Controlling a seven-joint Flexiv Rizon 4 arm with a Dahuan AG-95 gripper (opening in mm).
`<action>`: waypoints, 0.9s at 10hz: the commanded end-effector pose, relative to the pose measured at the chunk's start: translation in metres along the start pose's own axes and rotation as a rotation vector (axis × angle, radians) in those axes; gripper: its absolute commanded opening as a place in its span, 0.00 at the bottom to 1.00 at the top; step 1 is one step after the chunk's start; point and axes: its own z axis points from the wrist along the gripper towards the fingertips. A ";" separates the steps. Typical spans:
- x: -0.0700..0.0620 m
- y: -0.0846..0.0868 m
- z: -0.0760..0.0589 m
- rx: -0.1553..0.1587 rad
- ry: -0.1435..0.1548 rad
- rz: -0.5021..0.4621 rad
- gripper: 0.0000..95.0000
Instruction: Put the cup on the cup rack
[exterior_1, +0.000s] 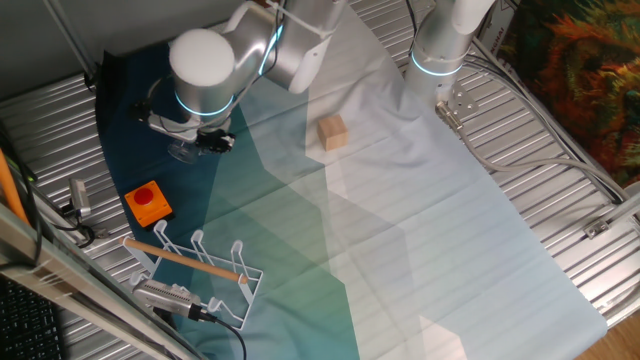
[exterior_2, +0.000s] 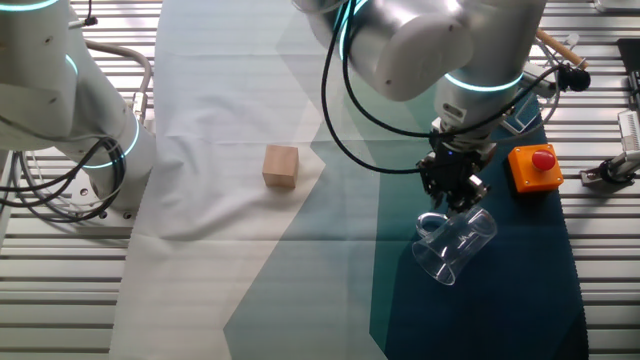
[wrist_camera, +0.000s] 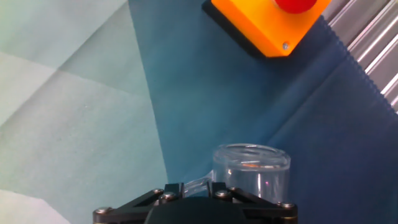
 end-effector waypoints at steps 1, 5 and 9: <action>0.002 0.000 0.003 0.009 -0.007 0.000 0.20; 0.007 0.000 0.007 0.021 -0.017 -0.006 0.20; 0.009 0.001 0.014 0.039 -0.034 -0.014 0.20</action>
